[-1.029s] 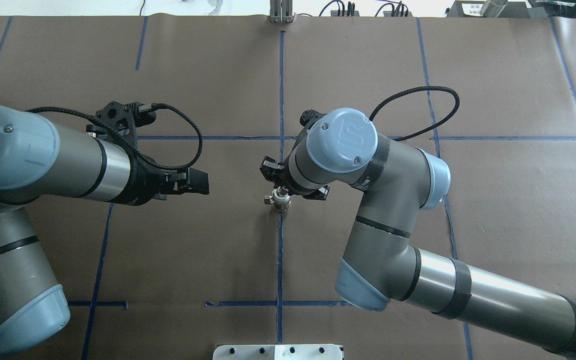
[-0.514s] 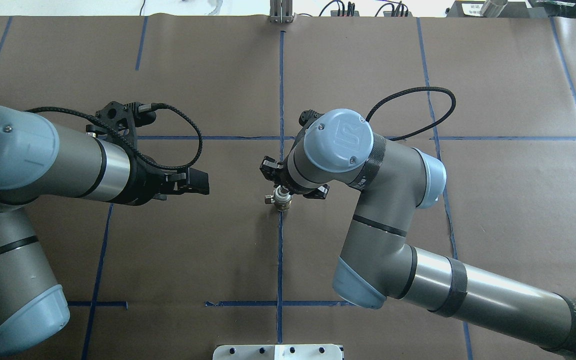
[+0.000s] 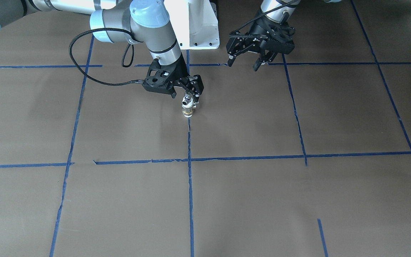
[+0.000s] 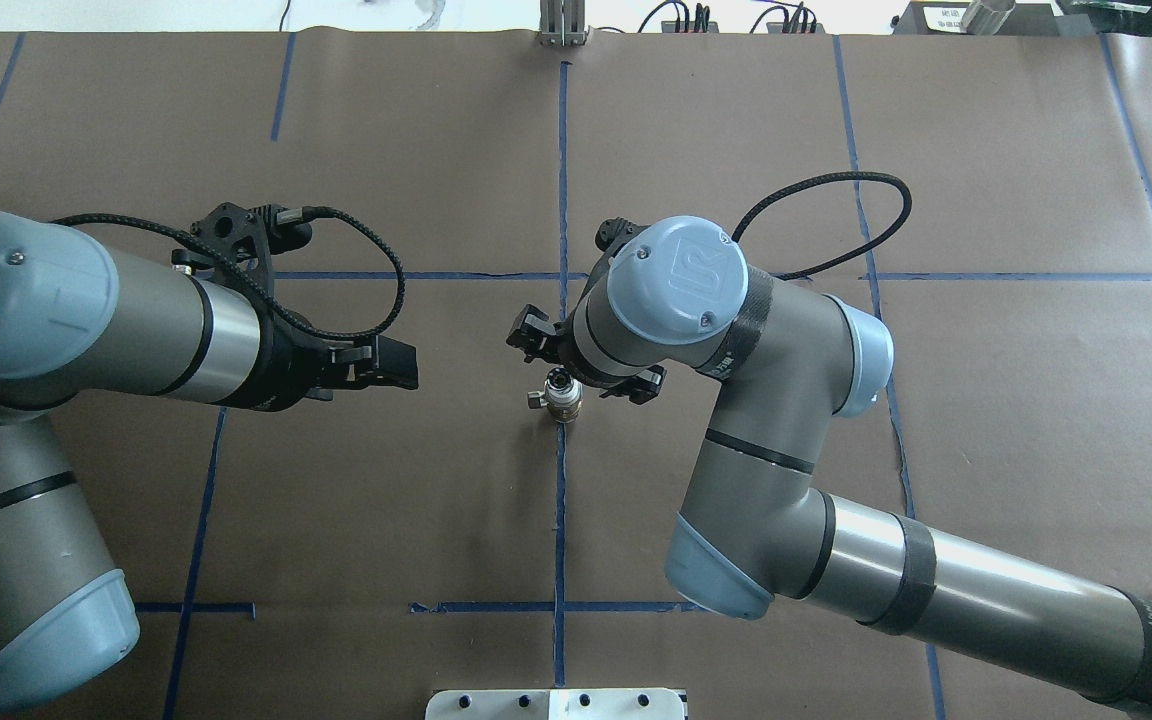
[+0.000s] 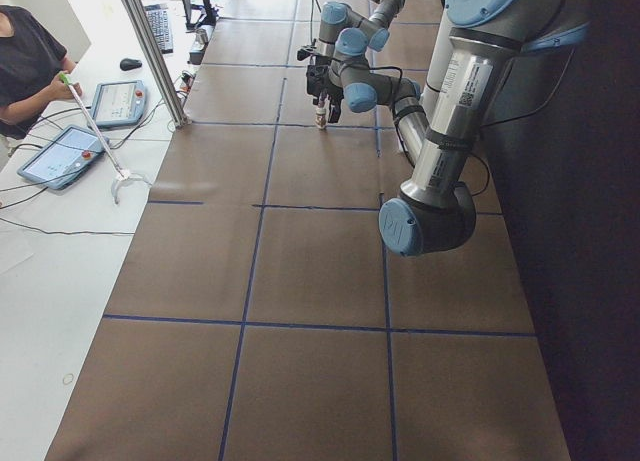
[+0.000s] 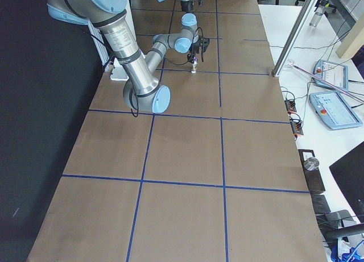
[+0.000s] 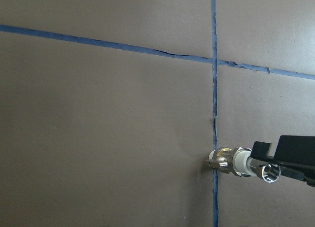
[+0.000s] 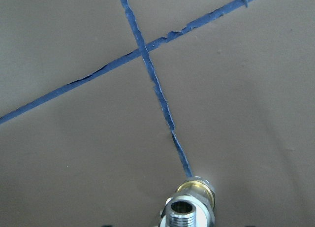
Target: Assemble PPR valve and pipe with both arms
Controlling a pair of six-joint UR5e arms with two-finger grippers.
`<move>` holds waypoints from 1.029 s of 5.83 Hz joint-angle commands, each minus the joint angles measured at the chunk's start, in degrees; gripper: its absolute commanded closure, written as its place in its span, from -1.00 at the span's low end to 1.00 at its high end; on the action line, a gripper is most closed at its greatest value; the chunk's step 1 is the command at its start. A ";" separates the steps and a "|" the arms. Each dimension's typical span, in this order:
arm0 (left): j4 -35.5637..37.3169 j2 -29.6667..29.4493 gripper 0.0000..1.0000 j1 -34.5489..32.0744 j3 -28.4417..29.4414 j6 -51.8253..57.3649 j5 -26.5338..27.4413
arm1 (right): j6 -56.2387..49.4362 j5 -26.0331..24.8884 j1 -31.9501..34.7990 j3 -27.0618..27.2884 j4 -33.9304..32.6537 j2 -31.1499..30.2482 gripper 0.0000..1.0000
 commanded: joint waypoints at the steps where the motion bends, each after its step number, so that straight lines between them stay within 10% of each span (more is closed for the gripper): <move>1: 0.19 4.18 -0.81 -0.44 -1.74 1.22 -0.26 | -0.39 0.84 1.94 8.89 -0.24 -5.53 -1.00; 4: -0.16 16.91 -0.80 -4.81 -3.07 21.78 -1.83 | -20.41 16.78 17.79 19.42 -0.06 -24.94 -1.00; 6: 0.53 22.56 -0.80 -21.35 0.59 45.56 -16.98 | -51.57 23.95 32.73 16.11 -0.24 -38.13 -1.00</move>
